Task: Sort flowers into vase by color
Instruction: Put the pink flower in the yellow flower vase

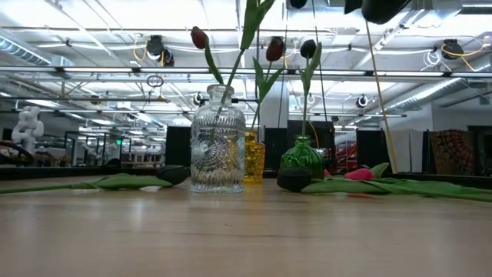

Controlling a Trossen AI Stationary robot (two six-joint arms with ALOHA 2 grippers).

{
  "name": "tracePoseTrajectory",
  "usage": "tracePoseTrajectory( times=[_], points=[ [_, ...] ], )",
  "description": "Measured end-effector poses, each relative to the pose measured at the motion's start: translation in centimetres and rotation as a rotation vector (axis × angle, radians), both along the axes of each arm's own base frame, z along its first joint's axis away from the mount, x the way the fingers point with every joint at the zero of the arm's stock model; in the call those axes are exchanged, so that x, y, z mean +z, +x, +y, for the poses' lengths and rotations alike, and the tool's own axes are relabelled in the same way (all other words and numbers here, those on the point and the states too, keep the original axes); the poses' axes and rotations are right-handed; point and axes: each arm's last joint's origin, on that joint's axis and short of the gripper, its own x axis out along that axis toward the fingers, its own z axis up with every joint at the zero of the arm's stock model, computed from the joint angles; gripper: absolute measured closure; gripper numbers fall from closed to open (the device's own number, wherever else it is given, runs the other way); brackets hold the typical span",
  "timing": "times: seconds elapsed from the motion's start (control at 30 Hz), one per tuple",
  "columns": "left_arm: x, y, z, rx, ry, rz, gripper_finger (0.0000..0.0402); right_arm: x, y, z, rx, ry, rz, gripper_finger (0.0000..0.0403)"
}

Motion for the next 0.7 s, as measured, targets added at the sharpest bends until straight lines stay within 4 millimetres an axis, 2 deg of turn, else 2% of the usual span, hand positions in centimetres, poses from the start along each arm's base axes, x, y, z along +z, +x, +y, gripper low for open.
tracePoseTrajectory(
  times=[0.33, 0.7],
  points=[
    [-2.5, -0.1, 0.0, -0.011, 0.012, 0.036, 0.0178, -2.1, 1.4, -1.9, -0.005, -0.015, 0.008, 0.0399],
    [-2.6, 0.0, 0.0, -0.012, 0.010, 0.023, 0.0178, -4.9, 3.0, -2.9, -0.021, -0.002, 0.037, 0.0399]
  ],
)
